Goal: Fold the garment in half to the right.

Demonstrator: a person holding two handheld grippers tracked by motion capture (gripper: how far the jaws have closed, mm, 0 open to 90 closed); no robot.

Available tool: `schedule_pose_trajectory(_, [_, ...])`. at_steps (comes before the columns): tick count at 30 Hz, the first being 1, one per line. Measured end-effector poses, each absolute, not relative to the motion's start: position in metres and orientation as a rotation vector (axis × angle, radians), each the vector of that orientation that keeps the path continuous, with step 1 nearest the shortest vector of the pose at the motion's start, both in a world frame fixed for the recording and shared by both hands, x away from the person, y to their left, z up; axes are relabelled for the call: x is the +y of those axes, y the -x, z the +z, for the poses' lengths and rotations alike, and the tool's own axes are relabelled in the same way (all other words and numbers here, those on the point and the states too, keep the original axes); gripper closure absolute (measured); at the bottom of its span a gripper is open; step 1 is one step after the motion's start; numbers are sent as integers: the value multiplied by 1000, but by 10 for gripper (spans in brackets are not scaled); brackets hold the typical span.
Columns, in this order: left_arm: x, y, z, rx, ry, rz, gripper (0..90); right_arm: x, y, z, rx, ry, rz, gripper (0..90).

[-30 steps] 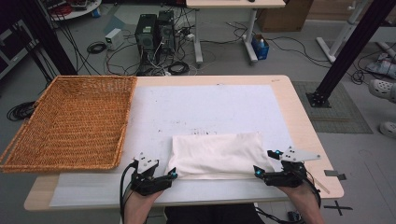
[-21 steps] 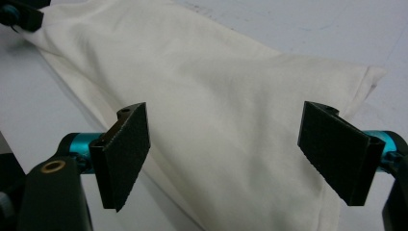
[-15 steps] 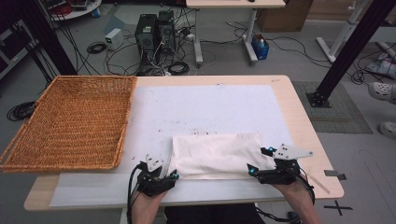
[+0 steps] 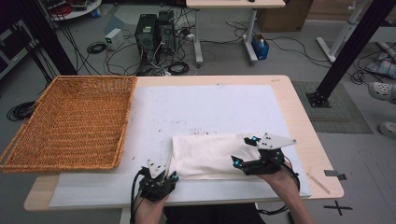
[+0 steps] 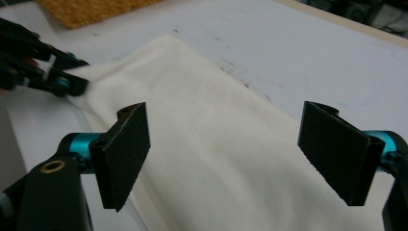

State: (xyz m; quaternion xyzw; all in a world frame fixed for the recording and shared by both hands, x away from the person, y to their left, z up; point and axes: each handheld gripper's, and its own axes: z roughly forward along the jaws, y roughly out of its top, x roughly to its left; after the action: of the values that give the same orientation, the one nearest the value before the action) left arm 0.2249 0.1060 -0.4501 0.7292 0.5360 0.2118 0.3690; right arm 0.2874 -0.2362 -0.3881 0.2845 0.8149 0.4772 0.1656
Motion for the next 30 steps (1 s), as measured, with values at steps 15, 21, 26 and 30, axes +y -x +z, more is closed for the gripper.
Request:
schedule_pose_trajectory(15, [114,-222,-457,1313,-1815,480,741,-121,-350,-398,2549,-696,1368,237])
schedule_pose_trajectory(21, [117,-221,-460,1295,-1787,471,743,-76,-375,-412,2599,-756,1342,298])
schedule_pose_trajectory(26, [118,-222,-460,1291,-1785,455,743,-51,-399,-425,2702,-765,1207,294])
schedule_pose_trajectory(30, [119,-222,-460,1288,-1783,455,742,-35,-410,-429,2725,-751,1153,366])
